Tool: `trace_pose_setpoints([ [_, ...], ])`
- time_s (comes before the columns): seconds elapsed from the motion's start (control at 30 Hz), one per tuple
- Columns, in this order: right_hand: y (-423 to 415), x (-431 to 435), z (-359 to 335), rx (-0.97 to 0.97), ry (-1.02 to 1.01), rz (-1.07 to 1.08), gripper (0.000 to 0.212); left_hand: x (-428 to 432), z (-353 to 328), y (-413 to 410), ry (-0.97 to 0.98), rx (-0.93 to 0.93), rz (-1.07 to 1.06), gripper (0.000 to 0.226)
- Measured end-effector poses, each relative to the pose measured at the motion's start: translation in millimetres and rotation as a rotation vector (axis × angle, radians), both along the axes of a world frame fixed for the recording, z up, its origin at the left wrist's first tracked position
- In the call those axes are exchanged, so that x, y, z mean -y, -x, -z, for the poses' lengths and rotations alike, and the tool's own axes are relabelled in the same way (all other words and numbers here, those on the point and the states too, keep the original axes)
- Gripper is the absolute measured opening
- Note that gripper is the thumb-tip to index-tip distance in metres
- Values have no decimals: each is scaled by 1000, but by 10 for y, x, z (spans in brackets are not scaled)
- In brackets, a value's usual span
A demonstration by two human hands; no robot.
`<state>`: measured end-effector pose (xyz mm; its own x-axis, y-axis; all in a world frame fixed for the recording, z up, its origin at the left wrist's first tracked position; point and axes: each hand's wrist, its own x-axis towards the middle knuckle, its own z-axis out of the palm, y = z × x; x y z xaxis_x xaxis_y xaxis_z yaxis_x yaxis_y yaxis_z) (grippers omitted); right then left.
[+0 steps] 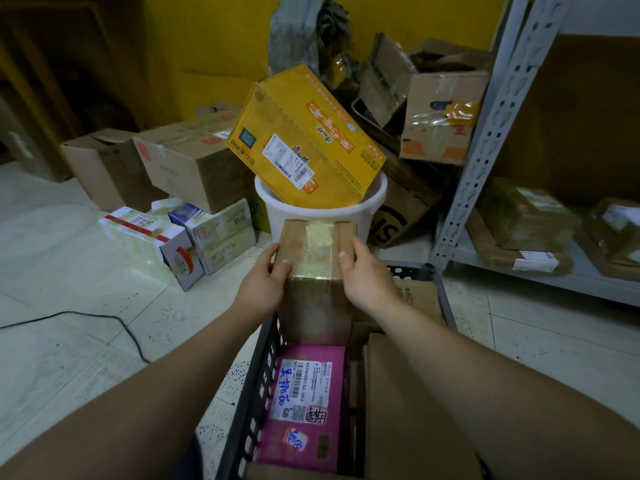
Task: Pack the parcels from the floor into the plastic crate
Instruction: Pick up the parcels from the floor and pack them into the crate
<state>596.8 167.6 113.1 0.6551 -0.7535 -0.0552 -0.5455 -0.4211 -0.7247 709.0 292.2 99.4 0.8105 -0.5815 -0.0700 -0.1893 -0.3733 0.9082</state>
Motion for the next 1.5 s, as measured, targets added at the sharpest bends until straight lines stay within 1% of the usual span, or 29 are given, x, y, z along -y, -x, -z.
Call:
trace_pose_setpoints([
  [0.13,12,-47,181,-60,8,-5,50,-43,187,60,-119,63,61,54],
  [0.23,-20,-55,272,-117,24,-2,48,-24,264,35,-285,115,101,56],
  [0.3,-21,-64,345,-151,22,3,52,-9,287,36,-372,169,141,57],
  [0.37,-15,-60,414,-192,25,-14,59,3,328,54,-419,215,166,58],
  [0.47,-31,-45,502,-230,32,-40,59,1,455,17,-500,287,192,57],
  [0.53,-46,-41,560,-288,69,-68,56,-10,567,-46,-618,381,223,56],
  [0.6,-41,-24,606,-362,143,-81,54,2,615,-95,-710,437,258,59],
  [0.7,-74,49,619,-438,214,-93,55,77,600,-159,-742,512,316,61],
  [0.77,-139,118,588,-444,228,-126,56,107,592,-199,-758,539,380,63],
  [0.83,-226,203,556,-418,183,-133,65,105,616,-214,-771,512,411,64],
  [0.9,-323,305,549,-422,113,-114,72,74,688,-211,-744,437,373,68],
  [1.0,-422,432,598,-489,104,-86,67,25,782,-190,-679,300,300,71],
  [1.1,-484,468,654,-514,133,-92,64,19,775,-189,-658,343,318,68],
  [1.17,-519,481,677,-547,151,-116,63,40,756,-219,-704,392,342,66],
  [1.37,-559,500,769,-620,196,-135,63,98,697,-225,-941,551,427,64],
  [1.5,-560,486,839,-615,207,-140,64,85,725,-196,-991,545,434,65],
])
